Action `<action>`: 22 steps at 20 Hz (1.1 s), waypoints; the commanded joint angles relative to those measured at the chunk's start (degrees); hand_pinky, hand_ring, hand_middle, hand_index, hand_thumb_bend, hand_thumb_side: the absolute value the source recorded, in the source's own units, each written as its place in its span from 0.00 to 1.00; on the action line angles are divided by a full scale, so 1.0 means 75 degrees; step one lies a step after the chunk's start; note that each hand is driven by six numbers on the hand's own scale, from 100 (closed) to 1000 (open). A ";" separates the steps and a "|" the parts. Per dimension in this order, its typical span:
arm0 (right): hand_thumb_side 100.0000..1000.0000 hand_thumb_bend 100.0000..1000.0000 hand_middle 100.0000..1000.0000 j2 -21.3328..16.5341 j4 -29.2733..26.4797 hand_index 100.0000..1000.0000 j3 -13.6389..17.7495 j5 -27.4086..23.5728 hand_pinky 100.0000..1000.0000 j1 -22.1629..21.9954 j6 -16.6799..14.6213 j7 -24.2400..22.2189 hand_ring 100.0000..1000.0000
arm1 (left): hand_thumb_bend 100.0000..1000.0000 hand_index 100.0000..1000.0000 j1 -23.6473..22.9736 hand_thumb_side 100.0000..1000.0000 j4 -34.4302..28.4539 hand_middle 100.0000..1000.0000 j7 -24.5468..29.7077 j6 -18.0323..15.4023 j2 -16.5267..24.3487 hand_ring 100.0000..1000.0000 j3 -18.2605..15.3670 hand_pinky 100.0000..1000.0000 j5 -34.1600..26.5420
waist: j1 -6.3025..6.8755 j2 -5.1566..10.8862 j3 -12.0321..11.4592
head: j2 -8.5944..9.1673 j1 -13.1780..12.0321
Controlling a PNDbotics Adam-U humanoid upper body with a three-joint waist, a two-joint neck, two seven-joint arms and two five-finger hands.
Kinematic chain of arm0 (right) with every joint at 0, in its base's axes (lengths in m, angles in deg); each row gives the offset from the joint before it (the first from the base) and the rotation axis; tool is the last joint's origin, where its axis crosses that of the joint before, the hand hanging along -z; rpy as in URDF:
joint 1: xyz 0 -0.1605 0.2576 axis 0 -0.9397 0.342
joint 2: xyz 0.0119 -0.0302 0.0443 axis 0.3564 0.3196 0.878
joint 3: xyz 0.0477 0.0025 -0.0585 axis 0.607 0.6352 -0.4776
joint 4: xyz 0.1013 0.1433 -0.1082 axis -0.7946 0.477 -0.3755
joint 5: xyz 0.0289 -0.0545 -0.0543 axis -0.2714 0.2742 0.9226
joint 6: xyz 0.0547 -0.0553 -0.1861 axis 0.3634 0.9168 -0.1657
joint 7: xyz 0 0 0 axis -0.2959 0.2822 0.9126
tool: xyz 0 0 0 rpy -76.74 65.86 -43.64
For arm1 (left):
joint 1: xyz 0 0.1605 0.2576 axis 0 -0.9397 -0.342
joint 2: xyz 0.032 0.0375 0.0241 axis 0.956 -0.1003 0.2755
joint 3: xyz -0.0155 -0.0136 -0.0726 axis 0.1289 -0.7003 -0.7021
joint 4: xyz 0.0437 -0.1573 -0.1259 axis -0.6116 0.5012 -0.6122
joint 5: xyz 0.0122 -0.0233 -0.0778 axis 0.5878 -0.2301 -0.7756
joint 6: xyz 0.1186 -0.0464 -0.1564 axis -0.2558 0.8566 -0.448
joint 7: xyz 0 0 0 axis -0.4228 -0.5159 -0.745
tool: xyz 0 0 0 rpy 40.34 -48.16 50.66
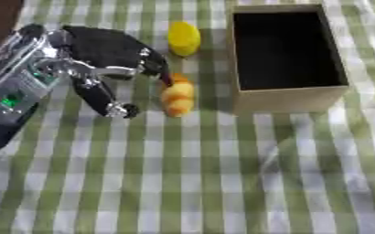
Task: Pick up objects on the table and place them in the box.
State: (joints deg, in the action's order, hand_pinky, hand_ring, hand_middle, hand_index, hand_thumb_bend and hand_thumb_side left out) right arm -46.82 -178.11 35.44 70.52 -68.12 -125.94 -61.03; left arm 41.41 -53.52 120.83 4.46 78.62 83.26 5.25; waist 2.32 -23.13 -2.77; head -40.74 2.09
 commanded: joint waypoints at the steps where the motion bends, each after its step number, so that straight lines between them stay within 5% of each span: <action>1: 0.48 0.00 0.42 -0.0082 -0.0126 0.72 -0.0033 -0.0105 0.92 0.0062 0.0057 -0.0019 0.81 | 0.32 0.90 0.0321 0.05 0.0223 0.81 0.0195 0.0008 -0.0133 0.83 -0.0038 0.79 0.0087 | -0.0016 0.0151 0.0035 | 0.0007 -0.0061; 10: 0.47 0.00 0.42 -0.0113 -0.0126 0.72 -0.0072 -0.0362 0.93 0.0205 0.0180 -0.0171 0.81 | 0.28 0.90 0.0712 0.05 0.1942 0.81 0.0145 -0.0551 -0.1153 0.84 -0.0040 0.79 0.0773 | 0.0008 0.0089 0.0136 | 0.0071 -0.0166; 17: 0.47 0.00 0.42 -0.0095 -0.0126 0.72 -0.0088 -0.0500 0.93 0.0270 0.0328 -0.0275 0.81 | 0.26 0.89 0.0727 0.06 0.2695 0.80 0.0231 -0.0886 -0.1445 0.84 -0.0097 0.78 0.1127 | 0.0023 0.0061 0.0163 | 0.0083 -0.0199; 22: 0.47 0.00 0.41 -0.0065 -0.0126 0.72 -0.0129 -0.0537 0.93 0.0286 0.0406 -0.0389 0.81 | 0.16 0.86 0.0671 0.07 0.3033 0.76 0.0057 -0.0966 -0.1630 0.81 -0.0148 0.76 0.1304 | 0.0002 0.0043 0.0176 | 0.0089 -0.0225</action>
State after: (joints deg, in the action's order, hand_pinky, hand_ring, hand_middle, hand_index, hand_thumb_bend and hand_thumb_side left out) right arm -46.82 -178.11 34.41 66.90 -66.14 -123.00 -63.70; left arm 45.53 -31.11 119.18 -0.17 66.21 82.84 14.40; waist 2.64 -23.80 -1.55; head -40.67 0.58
